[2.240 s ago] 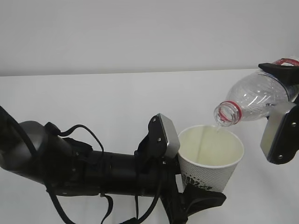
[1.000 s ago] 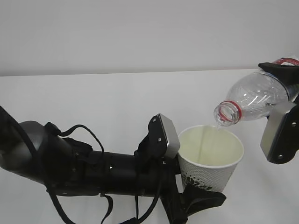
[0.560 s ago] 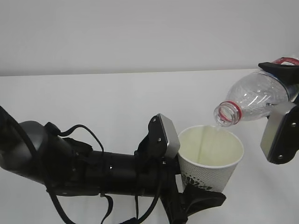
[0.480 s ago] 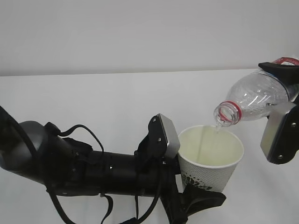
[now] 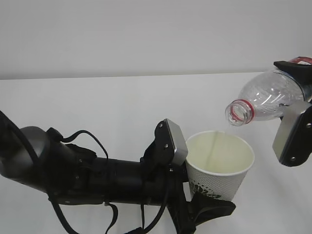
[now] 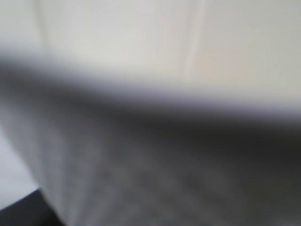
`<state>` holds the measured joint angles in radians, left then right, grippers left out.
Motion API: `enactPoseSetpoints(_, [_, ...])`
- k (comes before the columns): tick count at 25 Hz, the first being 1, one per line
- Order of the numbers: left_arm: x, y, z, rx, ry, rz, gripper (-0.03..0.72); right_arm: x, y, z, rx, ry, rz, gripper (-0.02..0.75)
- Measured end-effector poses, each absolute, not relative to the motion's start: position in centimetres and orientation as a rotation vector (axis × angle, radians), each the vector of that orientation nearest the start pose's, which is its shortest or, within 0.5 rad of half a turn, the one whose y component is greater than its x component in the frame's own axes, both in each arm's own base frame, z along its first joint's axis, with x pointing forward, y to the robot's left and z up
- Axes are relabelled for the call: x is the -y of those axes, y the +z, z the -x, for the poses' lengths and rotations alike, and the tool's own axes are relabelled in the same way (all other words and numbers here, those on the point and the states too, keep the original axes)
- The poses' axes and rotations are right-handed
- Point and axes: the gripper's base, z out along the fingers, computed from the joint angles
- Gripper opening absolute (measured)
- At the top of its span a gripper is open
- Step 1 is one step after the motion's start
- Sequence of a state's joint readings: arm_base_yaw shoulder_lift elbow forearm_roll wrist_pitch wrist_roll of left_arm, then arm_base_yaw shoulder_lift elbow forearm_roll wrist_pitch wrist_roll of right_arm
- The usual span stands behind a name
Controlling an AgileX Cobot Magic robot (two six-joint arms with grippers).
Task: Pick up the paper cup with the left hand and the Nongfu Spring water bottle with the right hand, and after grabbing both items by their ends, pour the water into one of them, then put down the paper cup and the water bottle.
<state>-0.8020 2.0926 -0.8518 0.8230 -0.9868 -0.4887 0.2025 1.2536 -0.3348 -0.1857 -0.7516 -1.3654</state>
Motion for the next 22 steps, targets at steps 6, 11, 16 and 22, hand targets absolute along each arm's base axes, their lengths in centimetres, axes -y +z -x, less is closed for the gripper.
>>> enactPoseSetpoints(6, [29.99, 10.31, -21.28, -1.594, -1.124, -1.233, 0.516, -5.61, 22.48, -21.69, -1.066, -0.873, 1.369, 0.439])
enactPoseSetpoints(11, [29.99, 10.31, -21.28, -1.594, -1.124, -1.233, 0.516, -5.61, 22.48, -21.69, -1.066, -0.873, 1.369, 0.439])
enactPoseSetpoints(16, [29.99, 10.31, -21.28, -1.594, -1.124, -1.233, 0.516, -5.62, 22.55, -21.69, -1.060, -0.875, 1.363, 0.439])
enactPoseSetpoints(22, [29.99, 10.31, -21.28, -1.594, -1.124, -1.233, 0.516, -5.63, 22.62, -21.69, -1.054, -0.877, 1.358, 0.439])
